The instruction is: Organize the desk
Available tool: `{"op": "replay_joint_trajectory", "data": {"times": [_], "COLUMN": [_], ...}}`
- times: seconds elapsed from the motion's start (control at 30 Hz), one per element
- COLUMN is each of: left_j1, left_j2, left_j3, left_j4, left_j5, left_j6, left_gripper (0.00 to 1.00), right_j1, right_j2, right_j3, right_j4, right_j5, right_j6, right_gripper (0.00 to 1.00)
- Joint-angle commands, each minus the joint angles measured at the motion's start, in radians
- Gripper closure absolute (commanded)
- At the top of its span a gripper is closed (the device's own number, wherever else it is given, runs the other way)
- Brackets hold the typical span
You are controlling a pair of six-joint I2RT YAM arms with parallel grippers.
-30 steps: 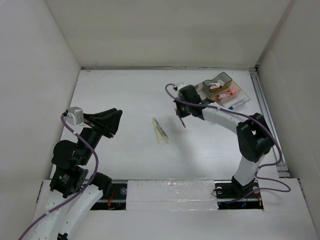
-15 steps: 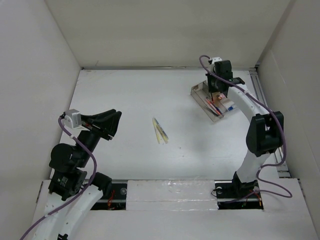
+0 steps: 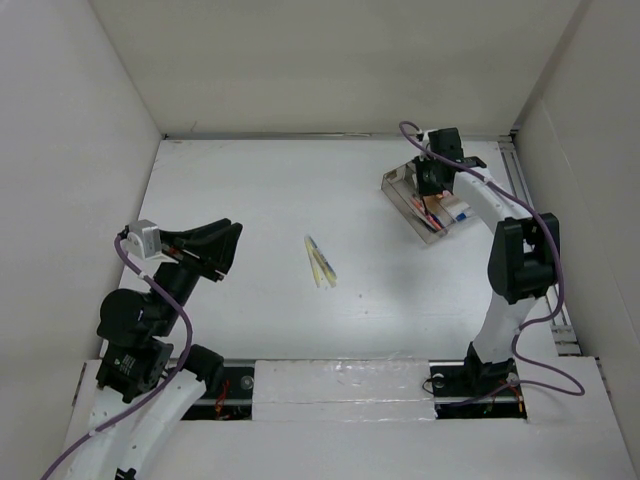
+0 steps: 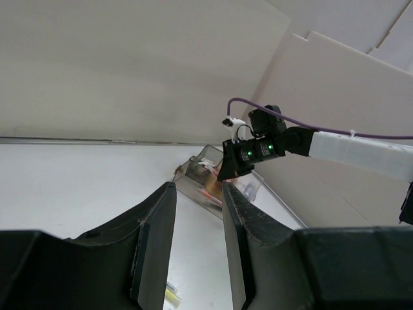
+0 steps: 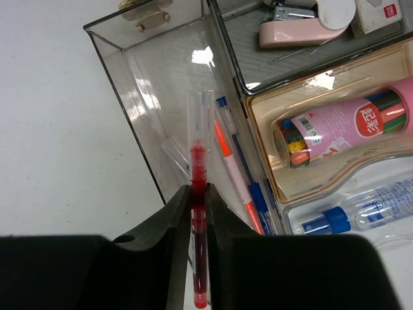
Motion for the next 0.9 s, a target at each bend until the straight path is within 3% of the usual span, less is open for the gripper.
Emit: {"op": "replay_joint_trajectory", "data": {"times": [0.0, 0.13, 0.3, 0.37, 0.4, 0.5, 0.7, 0.77, 0.8, 0.87], "left_j1": [0.004, 0.004, 0.004, 0.004, 0.004, 0.004, 0.004, 0.004, 0.004, 0.004], "left_j2": [-0.004, -0.004, 0.018, 0.015, 0.018, 0.024, 0.036, 0.03, 0.028, 0.038], "left_j3": [-0.003, -0.006, -0.002, -0.003, -0.002, 0.0, 0.001, -0.002, -0.005, 0.0], "left_j4": [0.055, 0.058, 0.055, 0.065, 0.065, 0.061, 0.061, 0.066, 0.072, 0.069], "left_j5": [0.011, 0.013, 0.032, 0.025, 0.025, 0.039, 0.037, 0.042, 0.034, 0.033], "left_j6": [0.005, 0.007, 0.005, 0.002, 0.0, 0.002, 0.002, 0.003, 0.002, 0.002], "left_gripper": [0.69, 0.7, 0.7, 0.69, 0.7, 0.7, 0.7, 0.7, 0.69, 0.69], "right_j1": [-0.005, 0.005, 0.062, 0.106, 0.161, 0.308, 0.518, 0.567, 0.597, 0.62], "right_j2": [-0.01, -0.019, -0.076, -0.117, -0.128, -0.16, -0.134, -0.111, -0.091, -0.068], "right_j3": [0.034, 0.032, 0.018, -0.006, -0.014, -0.064, -0.132, -0.17, -0.199, -0.213], "right_j4": [0.006, -0.005, 0.01, 0.038, 0.047, 0.122, 0.237, 0.257, 0.277, 0.288], "right_j5": [-0.049, -0.031, -0.055, -0.037, -0.041, -0.054, -0.031, -0.037, -0.031, 0.0], "right_j6": [0.007, 0.013, 0.025, 0.025, 0.025, 0.072, 0.085, 0.092, 0.096, 0.1], "right_gripper": [0.83, 0.69, 0.65, 0.69, 0.8, 1.0, 1.0, 0.95, 0.85, 0.77]}}
